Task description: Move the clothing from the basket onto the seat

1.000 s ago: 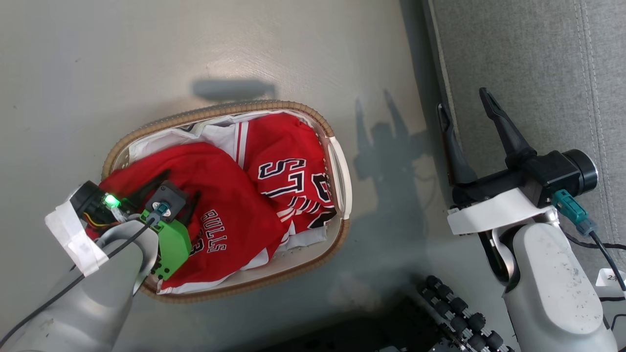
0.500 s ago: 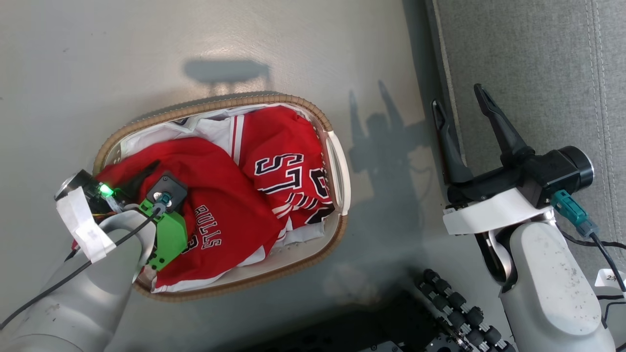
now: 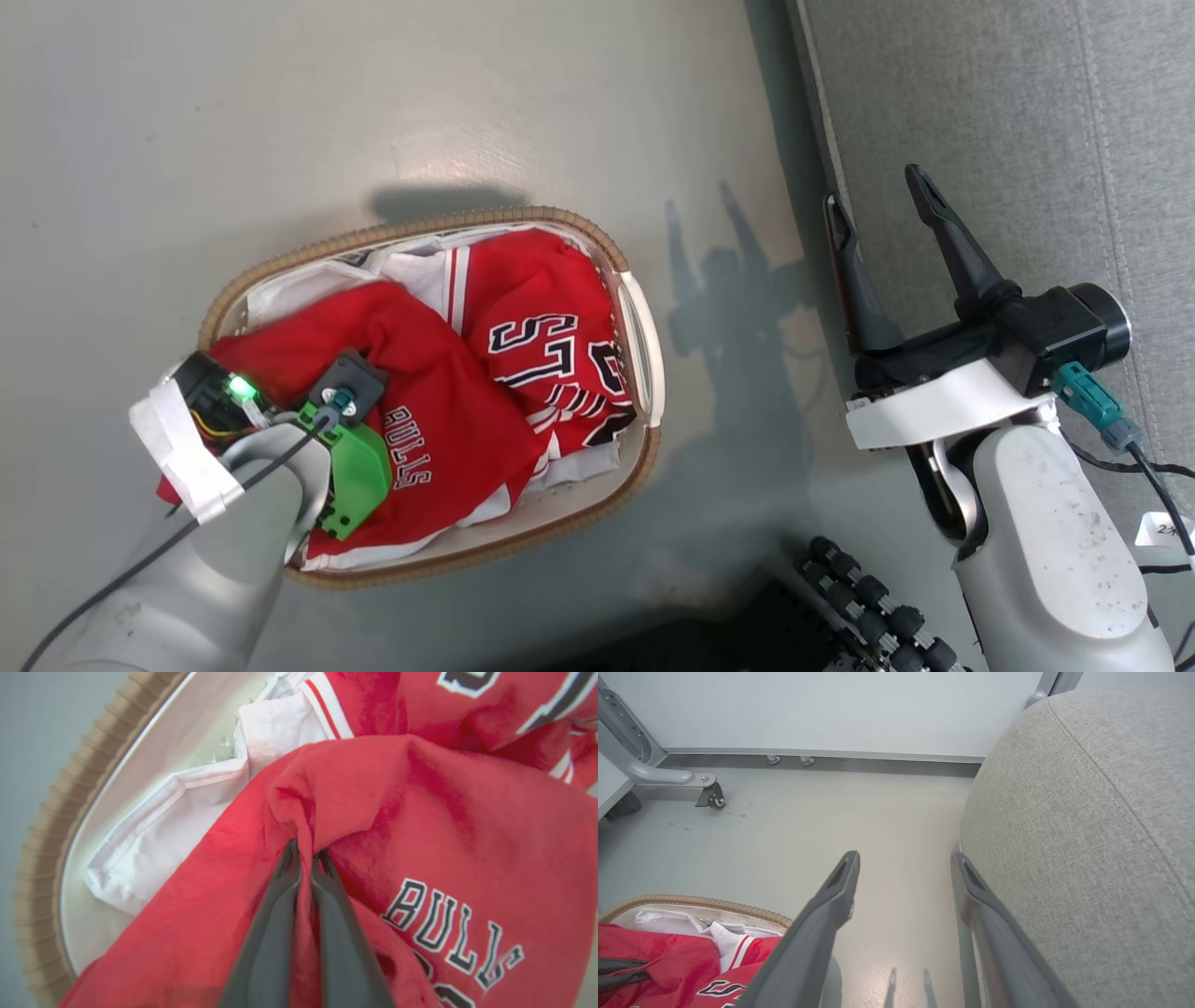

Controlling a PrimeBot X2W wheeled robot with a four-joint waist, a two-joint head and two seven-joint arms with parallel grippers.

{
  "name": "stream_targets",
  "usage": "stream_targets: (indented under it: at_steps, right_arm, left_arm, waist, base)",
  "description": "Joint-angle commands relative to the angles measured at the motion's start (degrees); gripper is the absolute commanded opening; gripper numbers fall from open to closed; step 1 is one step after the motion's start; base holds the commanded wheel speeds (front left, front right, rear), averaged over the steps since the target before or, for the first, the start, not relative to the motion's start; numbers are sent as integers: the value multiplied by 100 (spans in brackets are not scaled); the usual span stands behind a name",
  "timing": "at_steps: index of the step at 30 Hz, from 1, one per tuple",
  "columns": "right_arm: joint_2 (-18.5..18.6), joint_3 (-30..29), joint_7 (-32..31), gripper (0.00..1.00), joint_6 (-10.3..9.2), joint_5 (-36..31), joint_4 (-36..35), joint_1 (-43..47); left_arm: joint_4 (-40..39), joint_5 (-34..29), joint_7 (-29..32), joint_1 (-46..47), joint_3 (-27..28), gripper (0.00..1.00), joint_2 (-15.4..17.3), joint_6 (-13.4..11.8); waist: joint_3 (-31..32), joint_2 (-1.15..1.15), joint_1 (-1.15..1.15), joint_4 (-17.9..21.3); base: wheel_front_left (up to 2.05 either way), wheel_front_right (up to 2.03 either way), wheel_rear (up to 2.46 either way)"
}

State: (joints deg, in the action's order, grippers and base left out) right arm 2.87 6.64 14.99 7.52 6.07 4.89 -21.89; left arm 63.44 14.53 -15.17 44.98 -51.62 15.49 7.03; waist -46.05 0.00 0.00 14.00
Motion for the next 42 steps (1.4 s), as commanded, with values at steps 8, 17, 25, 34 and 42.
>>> stream_targets:
  at_steps: [8,17,25,34,42]
  right_arm:
    - [12,-33,29,100,-6,-30,236,91]
    - [15,-78,28,100,-6,-172,465,297]
    - [15,-334,29,100,-7,-240,665,633]
    - [17,-338,29,100,-7,-231,808,1022]
    - [17,-483,29,100,-7,-134,840,1309]
  left_arm:
    - [-260,220,3,-649,267,0,-179,-85]
    - [-850,311,3,-1255,631,0,-349,-118]
    - [-1353,239,3,-1719,1026,0,-558,-154]
    - [-2261,106,3,-2299,1725,0,-705,-114]
    - [-3066,-61,3,-2640,2286,0,-882,-57]
  waist:
    - [804,0,0,-236]
    - [1606,0,0,-554]
    - [2401,0,0,-931]
    - [3164,0,0,-1187]
    - [3646,0,0,-1326]
  base:
    - [0,0,0]
    - [0,0,0]
    - [0,0,0]
    - [0,0,0]
    - [0,0,0]
